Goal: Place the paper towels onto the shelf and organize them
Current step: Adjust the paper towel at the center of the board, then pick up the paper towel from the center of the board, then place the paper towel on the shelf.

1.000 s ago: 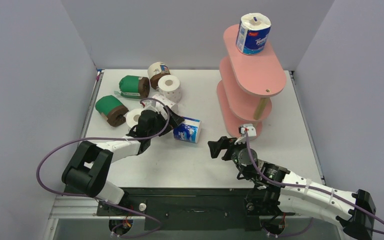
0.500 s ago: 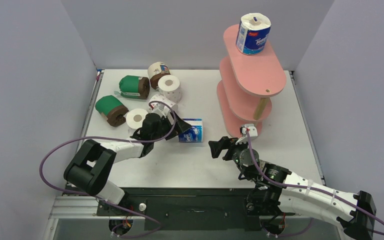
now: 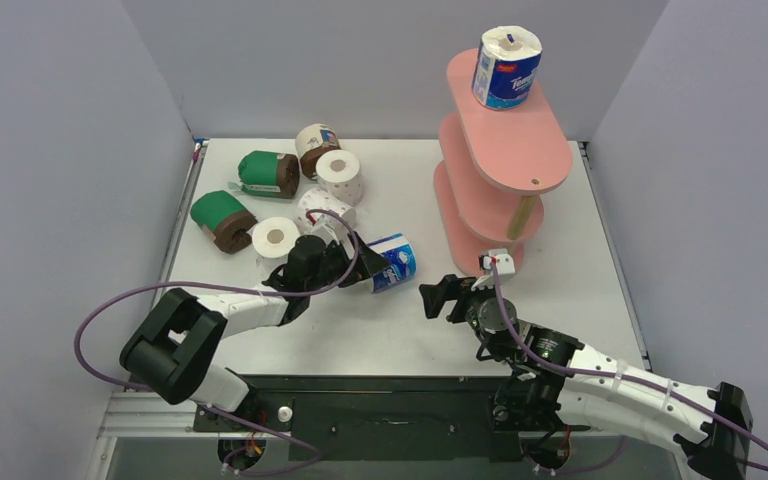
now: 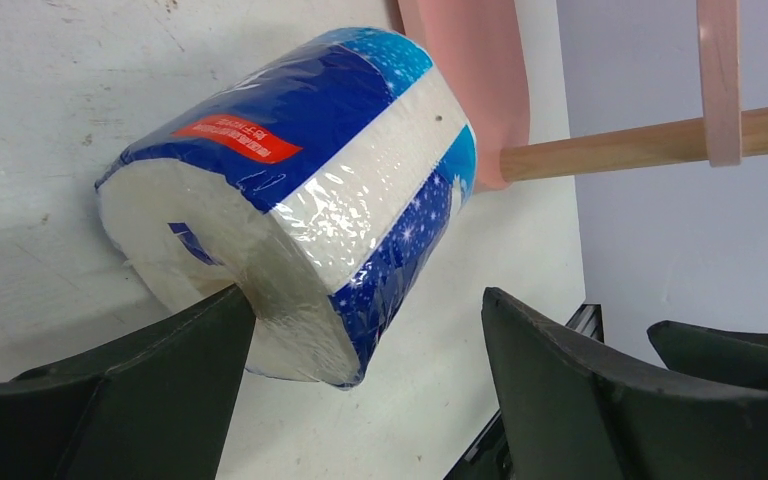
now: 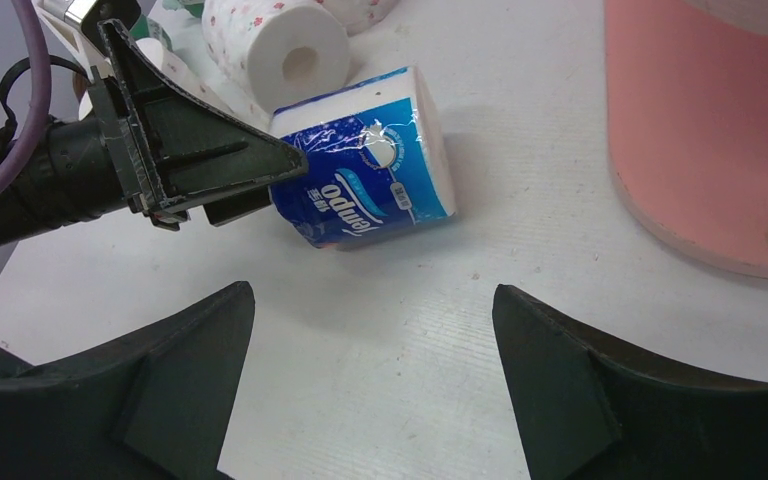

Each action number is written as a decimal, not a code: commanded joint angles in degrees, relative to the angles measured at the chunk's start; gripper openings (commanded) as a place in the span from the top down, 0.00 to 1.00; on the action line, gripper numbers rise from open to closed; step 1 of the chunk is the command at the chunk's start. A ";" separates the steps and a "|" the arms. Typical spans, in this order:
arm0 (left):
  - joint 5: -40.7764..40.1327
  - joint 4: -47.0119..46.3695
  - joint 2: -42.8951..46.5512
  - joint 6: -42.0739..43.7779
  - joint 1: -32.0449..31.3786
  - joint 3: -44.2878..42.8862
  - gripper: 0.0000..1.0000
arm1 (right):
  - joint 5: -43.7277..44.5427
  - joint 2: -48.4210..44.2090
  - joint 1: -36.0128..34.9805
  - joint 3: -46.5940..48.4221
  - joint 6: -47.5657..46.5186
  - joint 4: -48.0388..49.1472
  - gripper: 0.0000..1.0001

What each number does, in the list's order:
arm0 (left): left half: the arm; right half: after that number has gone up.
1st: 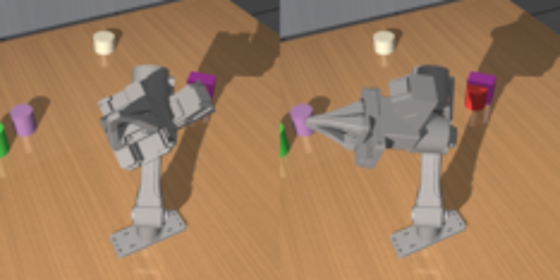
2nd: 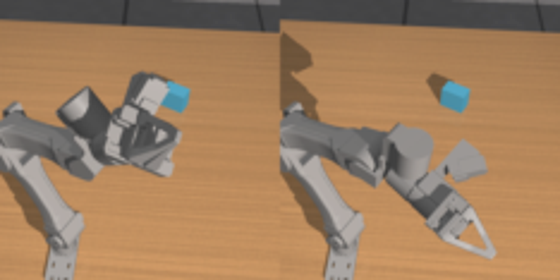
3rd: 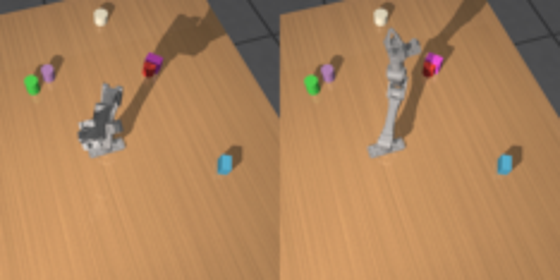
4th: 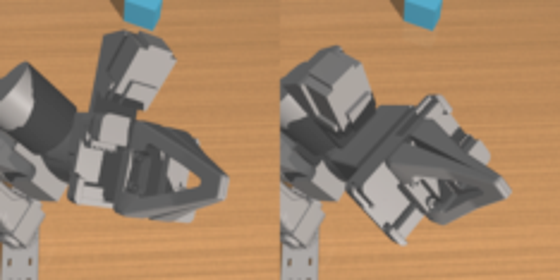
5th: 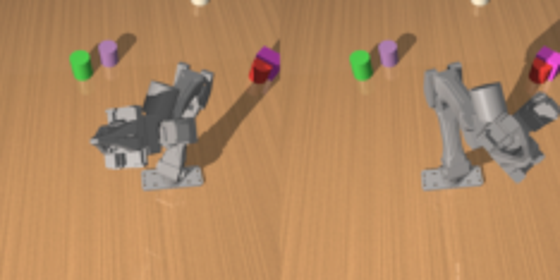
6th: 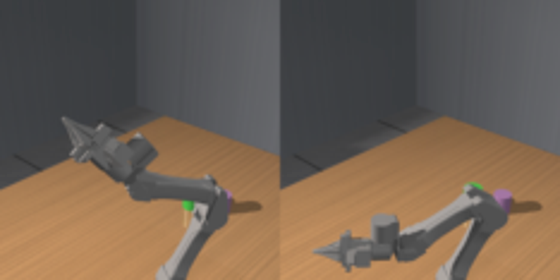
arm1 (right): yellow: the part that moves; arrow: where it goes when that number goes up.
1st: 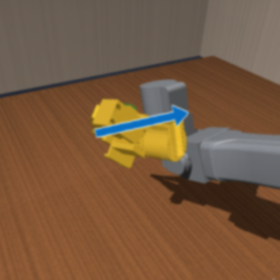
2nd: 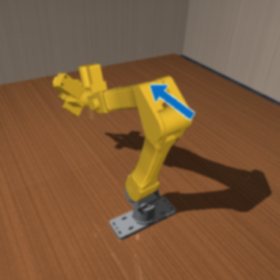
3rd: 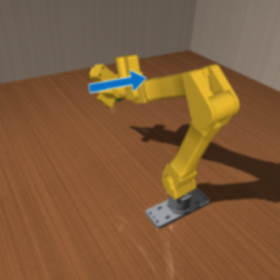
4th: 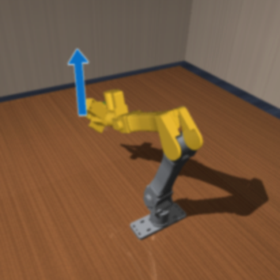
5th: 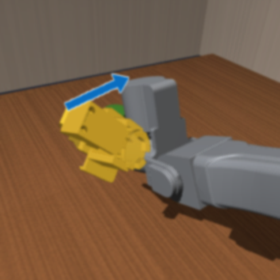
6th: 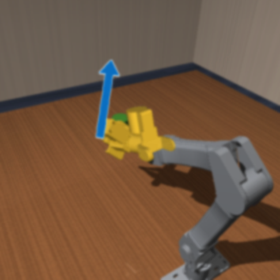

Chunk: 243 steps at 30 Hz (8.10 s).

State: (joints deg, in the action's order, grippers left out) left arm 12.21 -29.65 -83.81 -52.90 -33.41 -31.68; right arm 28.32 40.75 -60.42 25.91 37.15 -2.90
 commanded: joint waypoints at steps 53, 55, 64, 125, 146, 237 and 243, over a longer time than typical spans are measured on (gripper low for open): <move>-7.28 15.41 10.17 5.00 -3.92 -3.90 0.66 | 5.22 -5.31 0.04 2.04 -1.49 -8.61 0.16; -10.60 23.69 13.14 8.48 -5.63 -6.52 0.67 | 5.39 -5.52 0.11 2.53 -2.16 -10.09 0.16; -24.77 47.84 19.08 17.56 -14.03 -13.74 0.67 | 6.31 -6.28 -0.02 2.34 -3.43 -12.73 0.16; -46.87 59.13 42.63 5.78 -21.22 -9.44 0.03 | -7.34 18.15 -1.78 22.42 -0.54 -17.68 0.01; -42.41 59.40 48.82 3.40 -16.43 -0.28 0.03 | -13.91 40.66 0.43 33.66 -1.13 -19.32 0.08; -33.25 47.95 40.93 3.24 -16.34 1.80 0.03 | -21.29 27.10 50.92 78.19 0.66 -32.99 0.62; -33.16 47.48 39.67 3.90 -16.34 1.24 0.03 | -21.80 29.39 52.26 79.35 1.35 -32.32 0.62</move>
State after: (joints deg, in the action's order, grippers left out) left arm -21.54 20.88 -43.57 -50.28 -50.13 -27.35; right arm 8.47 70.15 -8.78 101.51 36.40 -41.69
